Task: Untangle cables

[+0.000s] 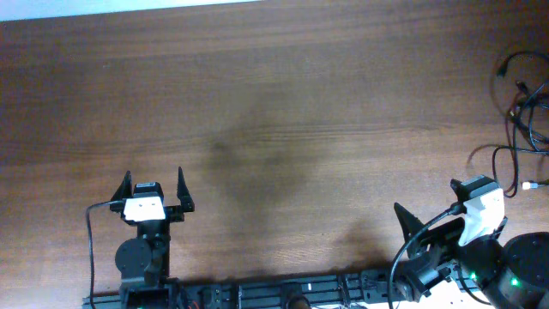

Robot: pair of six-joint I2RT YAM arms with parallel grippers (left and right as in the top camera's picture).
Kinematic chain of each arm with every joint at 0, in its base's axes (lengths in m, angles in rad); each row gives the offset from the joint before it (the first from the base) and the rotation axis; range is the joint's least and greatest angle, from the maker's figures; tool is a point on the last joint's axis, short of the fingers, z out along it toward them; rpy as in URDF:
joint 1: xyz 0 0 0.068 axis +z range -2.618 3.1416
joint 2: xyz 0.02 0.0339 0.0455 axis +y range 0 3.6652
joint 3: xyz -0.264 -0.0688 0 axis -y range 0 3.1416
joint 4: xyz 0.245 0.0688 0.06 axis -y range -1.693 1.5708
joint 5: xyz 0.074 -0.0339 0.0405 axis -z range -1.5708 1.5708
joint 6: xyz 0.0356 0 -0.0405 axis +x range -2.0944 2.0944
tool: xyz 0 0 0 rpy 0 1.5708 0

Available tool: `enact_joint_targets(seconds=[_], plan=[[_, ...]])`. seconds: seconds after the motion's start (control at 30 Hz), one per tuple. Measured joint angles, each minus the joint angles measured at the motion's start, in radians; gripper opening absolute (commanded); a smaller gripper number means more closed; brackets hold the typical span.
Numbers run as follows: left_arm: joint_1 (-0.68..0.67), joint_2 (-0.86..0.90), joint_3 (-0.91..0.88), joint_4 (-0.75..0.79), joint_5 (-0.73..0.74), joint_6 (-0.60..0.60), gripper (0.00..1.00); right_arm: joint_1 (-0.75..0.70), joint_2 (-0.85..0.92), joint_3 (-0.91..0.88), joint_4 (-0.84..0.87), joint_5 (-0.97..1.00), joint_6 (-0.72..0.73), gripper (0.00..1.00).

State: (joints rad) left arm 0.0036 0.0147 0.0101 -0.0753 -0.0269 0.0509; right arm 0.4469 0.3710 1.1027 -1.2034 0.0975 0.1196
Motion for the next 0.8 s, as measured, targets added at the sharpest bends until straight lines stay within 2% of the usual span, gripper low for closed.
enact_joint_targets(seconds=[0.3, 0.4, 0.47, 0.57, 0.63, 0.67, 0.73, 0.8], plan=[[0.0, 0.0, 0.0, 0.0, 0.0, 0.0, 0.99, 0.0, 0.0, -0.002, -0.04, 0.041, -0.011, 0.99], [0.0, 0.0, 0.0, 0.0, 0.0, 0.0, 0.99, -0.039, -0.012, -0.075, 0.046, 0.132, -0.015, 0.99], [0.0, 0.0, 0.0, 0.0, -0.003, 0.0, 0.99, -0.09, -0.035, -0.175, 0.149, 0.18, -0.018, 0.99], [0.0, 0.0, 0.0, 0.0, -0.006, 0.0, 0.99, -0.164, -0.084, -0.376, 0.436, 0.201, -0.047, 0.99], [0.0, 0.0, 0.0, -0.001, -0.006, 0.0, 0.99, -0.195, -0.116, -0.489, 0.62, 0.188, -0.076, 0.99], [0.0, 0.0, 0.0, -0.001, -0.006, 0.0, 0.99, -0.199, -0.12, -0.501, 0.638, 0.185, -0.078, 0.99], [0.0, 0.0, 0.0, -0.001, -0.006, -0.001, 0.99, -0.245, -0.175, -0.648, 0.882, 0.145, -0.119, 0.99], [0.0, 0.0, 0.0, -0.001, -0.006, -0.003, 0.99, -0.278, -0.2, -0.714, 0.973, 0.113, -0.132, 0.99]])
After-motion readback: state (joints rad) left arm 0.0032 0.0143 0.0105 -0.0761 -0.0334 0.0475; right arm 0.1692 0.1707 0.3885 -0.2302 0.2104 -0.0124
